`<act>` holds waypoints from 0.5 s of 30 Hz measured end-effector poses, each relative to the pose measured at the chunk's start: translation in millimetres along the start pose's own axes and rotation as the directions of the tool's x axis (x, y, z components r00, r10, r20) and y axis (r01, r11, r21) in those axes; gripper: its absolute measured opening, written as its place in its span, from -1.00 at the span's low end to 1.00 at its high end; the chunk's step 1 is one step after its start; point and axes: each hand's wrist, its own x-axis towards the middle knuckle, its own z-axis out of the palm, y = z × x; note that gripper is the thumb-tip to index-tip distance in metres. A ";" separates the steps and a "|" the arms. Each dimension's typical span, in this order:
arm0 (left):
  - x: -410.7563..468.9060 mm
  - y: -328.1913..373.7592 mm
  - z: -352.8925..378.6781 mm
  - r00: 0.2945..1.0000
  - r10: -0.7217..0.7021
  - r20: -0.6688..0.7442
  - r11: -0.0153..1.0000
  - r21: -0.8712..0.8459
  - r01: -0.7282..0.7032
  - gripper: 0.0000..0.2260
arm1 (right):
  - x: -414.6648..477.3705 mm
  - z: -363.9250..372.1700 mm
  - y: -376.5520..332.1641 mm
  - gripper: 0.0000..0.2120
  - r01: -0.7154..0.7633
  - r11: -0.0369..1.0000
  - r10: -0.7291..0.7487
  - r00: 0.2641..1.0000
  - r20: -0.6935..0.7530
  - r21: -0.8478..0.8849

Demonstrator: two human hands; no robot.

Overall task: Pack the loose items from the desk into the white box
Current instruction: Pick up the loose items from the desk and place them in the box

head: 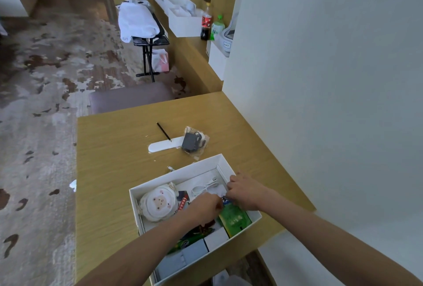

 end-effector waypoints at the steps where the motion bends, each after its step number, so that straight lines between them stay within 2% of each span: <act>1: 0.4 -1.7 -3.4 1.000 0.009 0.003 1.000 0.007 -0.009 -0.76 | -1.0 -0.3 1.6 -0.78 -0.011 0.999 0.012 1.000 -0.020 0.038; 4: -2.0 -10.1 -23.4 0.995 0.027 -0.094 1.000 0.011 -0.026 -0.76 | -3.1 -4.6 12.8 -0.75 -0.075 0.954 0.119 0.984 -0.135 0.290; 8: -8.9 -28.4 -61.8 0.942 -0.058 -0.330 0.988 -0.152 0.007 -0.79 | 4.5 -12.2 30.1 -0.76 -0.093 0.790 0.327 0.900 -0.288 0.606; 10: -9.4 -38.7 -84.7 0.891 -0.135 -0.434 0.974 -0.222 0.039 -0.79 | 15.2 -17.8 40.5 -0.79 -0.088 0.665 0.431 0.856 -0.285 0.742; 12: -7.0 -48.9 -106.2 0.842 -0.220 -0.493 0.961 -0.260 0.098 -0.77 | 30.1 -25.5 51.0 -0.84 -0.062 0.537 0.475 0.847 -0.240 0.842; 15: 0.6 -67.9 -125.5 0.817 -0.327 -0.475 0.940 -0.254 0.229 -0.68 | 61.8 -33.6 68.8 -0.88 -0.012 0.471 0.427 0.878 -0.216 0.882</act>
